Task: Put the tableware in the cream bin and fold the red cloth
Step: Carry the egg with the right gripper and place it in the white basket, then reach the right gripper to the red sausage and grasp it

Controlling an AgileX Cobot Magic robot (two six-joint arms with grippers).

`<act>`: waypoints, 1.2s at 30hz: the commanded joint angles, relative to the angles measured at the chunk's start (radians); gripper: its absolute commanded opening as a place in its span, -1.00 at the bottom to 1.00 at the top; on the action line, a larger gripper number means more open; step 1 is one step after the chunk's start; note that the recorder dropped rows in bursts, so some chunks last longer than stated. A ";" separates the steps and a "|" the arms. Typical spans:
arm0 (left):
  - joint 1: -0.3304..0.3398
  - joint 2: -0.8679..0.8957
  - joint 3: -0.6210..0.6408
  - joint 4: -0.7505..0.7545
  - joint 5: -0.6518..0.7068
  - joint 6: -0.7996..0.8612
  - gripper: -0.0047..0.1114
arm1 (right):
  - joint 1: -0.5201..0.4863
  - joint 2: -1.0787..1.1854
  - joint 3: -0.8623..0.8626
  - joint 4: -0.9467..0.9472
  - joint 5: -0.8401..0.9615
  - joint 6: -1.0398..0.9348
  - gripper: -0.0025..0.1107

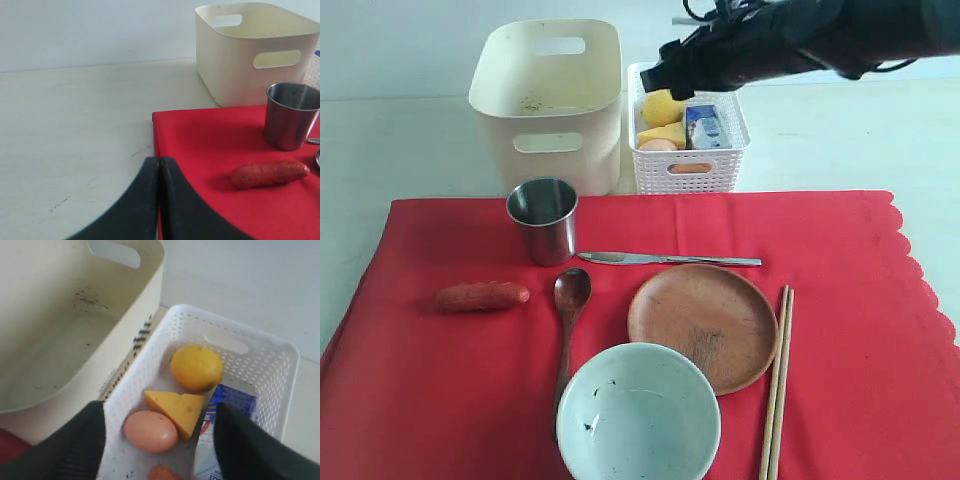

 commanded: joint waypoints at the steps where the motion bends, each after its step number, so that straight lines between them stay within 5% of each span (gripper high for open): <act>1: 0.002 -0.006 -0.001 -0.005 -0.008 -0.002 -0.87 | -0.003 -0.102 -0.007 -0.052 0.123 -0.011 -0.44; 7: 0.002 -0.006 -0.001 -0.005 -0.008 -0.002 -0.87 | -0.003 -0.211 0.008 -0.058 0.213 0.051 -0.96; 16: 0.002 -0.006 -0.001 -0.005 -0.008 -0.002 -0.87 | 0.027 -0.365 0.191 -0.056 0.228 0.034 -0.96; 26: 0.002 -0.006 -0.001 -0.005 -0.008 -0.002 -0.87 | 0.281 -0.238 0.203 -0.056 0.250 -0.135 -0.96; 36: 0.002 -0.006 -0.001 -0.005 -0.008 -0.002 -0.87 | 0.393 0.069 -0.052 -0.056 0.413 -0.163 -0.96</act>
